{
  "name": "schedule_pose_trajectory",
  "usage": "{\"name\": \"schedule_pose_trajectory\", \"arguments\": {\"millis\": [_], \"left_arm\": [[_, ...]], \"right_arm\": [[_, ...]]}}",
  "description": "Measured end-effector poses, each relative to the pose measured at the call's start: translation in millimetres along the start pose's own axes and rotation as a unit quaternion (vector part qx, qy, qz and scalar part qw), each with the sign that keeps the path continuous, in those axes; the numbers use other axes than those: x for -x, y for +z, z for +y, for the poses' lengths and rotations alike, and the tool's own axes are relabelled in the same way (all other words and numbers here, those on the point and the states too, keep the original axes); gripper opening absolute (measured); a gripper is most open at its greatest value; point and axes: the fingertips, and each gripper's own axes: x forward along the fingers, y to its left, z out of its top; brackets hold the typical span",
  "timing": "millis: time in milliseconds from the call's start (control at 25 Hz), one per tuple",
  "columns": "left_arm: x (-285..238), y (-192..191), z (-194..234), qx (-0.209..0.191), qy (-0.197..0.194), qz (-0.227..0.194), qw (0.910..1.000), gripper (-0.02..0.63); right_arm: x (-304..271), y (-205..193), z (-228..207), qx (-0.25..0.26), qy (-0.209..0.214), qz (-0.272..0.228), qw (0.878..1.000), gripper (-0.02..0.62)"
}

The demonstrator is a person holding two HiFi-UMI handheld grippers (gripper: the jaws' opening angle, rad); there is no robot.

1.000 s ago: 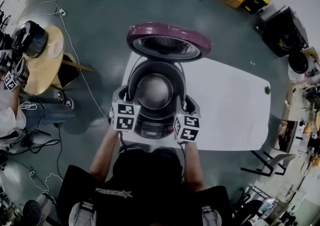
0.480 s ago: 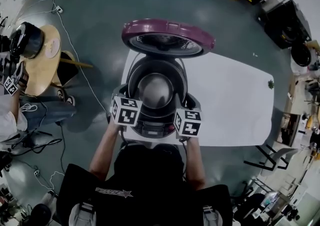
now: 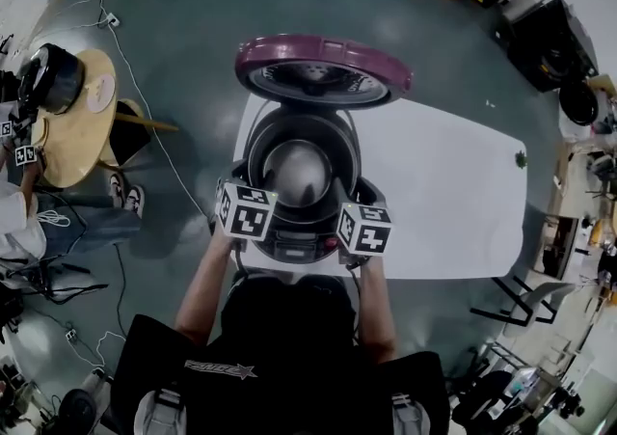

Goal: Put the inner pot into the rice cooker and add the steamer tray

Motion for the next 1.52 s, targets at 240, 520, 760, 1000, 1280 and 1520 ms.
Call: {"name": "schedule_pose_trajectory", "arguments": {"millis": [240, 520, 760, 1000, 1280, 1520], "left_arm": [[2.6, 2.7, 5.1, 0.007, 0.000, -0.025, 0.9997, 0.253], [25.4, 19.7, 7.0, 0.011, 0.022, -0.074, 0.9970, 0.262], [64.9, 59.7, -8.7, -0.002, 0.026, -0.172, 0.9847, 0.261], [108.2, 89.7, -33.6, -0.023, 0.014, -0.284, 0.9585, 0.204], [138.3, 95.1, -62.9, -0.036, -0.001, -0.363, 0.9312, 0.033], [143.4, 94.3, -87.6, -0.060, -0.015, -0.367, 0.9281, 0.011]], "right_arm": [[1.7, 5.0, 5.8, 0.012, 0.011, -0.028, 0.999, 0.235], [23.3, 25.4, 3.4, 0.037, 0.012, -0.073, 0.997, 0.235], [64.6, 61.1, 3.1, 0.069, 0.014, -0.161, 0.984, 0.235], [125.6, 91.2, 13.4, 0.121, 0.006, -0.293, 0.948, 0.235], [175.4, 80.9, 9.9, 0.112, -0.020, -0.378, 0.919, 0.037], [185.3, 64.1, -3.7, 0.102, -0.037, -0.370, 0.923, 0.005]]}}
